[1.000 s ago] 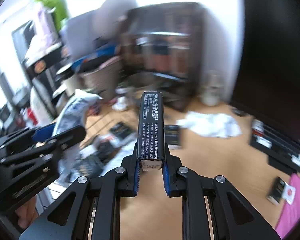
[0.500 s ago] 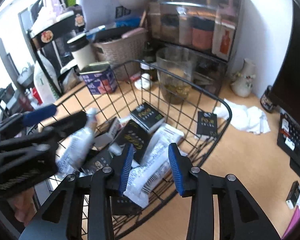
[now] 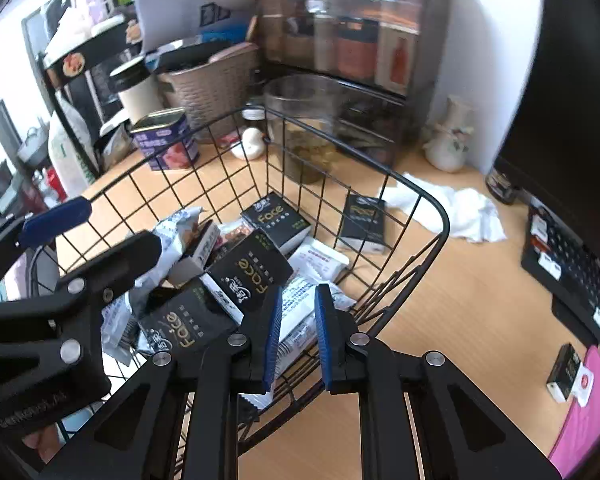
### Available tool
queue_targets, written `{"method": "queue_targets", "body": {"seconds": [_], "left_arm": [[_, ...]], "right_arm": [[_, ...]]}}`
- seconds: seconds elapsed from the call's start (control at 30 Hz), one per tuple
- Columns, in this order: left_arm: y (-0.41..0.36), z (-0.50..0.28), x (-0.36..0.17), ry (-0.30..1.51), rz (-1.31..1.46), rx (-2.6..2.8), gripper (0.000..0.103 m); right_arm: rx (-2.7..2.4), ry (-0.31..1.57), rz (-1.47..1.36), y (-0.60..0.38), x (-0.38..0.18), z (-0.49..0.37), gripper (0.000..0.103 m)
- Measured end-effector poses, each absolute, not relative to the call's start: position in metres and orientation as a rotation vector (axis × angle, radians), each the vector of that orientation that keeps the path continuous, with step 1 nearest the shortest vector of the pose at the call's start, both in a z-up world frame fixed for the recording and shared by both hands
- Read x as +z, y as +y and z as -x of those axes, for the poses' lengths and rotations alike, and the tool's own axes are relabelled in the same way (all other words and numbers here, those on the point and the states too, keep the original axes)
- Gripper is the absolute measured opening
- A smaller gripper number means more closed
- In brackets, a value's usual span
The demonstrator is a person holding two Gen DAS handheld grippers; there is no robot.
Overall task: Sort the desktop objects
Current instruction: 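Carry both items over the wire basket and open both tools, then move both open tools over the last tissue pack and wet wipe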
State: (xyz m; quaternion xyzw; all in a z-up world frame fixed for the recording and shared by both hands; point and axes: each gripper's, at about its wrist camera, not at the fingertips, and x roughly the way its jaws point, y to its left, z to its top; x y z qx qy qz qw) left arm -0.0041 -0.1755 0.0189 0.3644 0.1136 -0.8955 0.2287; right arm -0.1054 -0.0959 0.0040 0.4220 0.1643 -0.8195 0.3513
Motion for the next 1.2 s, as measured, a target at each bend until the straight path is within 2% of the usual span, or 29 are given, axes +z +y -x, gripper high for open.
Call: {"method": "queue_targets", "body": {"seconds": [0.17,0.3,0.47,0.57,0.7,0.77,0.9,1.2], "left_arm": [[-0.16,0.011,0.02,0.36,-1.02,-2.485,0.079],[-0.136,0.018,0.032,0.422,-0.998,-2.562,0.079],[-0.079,0.04,0.052,0.295,-0.979,-2.664,0.079],[-0.039,0.061,0.051,0.263,-1.016,-2.733,0.08],[0.01,0.1,0.032,0.217,-1.091,-2.82,0.082],[0.034,0.124,0.016,0.147,-1.132,-2.84,0.087],[0.077,0.166,-0.02,-0.013,-1.234,-2.848,0.087],[0.122,0.226,-0.071,-0.101,-1.472,-2.822,0.087]], "right_arm": [[-2.123,0.39,-1.068,-0.076,0.006,0.102,0.016],[-2.14,0.277,-0.999,-0.039,0.023,0.1,0.019],[-2.24,0.202,-0.955,0.022,0.039,0.103,0.045],[-2.353,0.186,-0.975,0.071,0.039,0.115,0.049],[-2.47,0.101,-1.091,0.144,0.02,0.141,0.051],[-2.524,0.046,-1.165,0.181,0.006,0.155,0.051],[-2.646,-0.004,-1.317,0.245,-0.023,0.186,0.052],[-2.646,-0.002,-1.443,0.282,-0.056,0.228,0.052]]}}
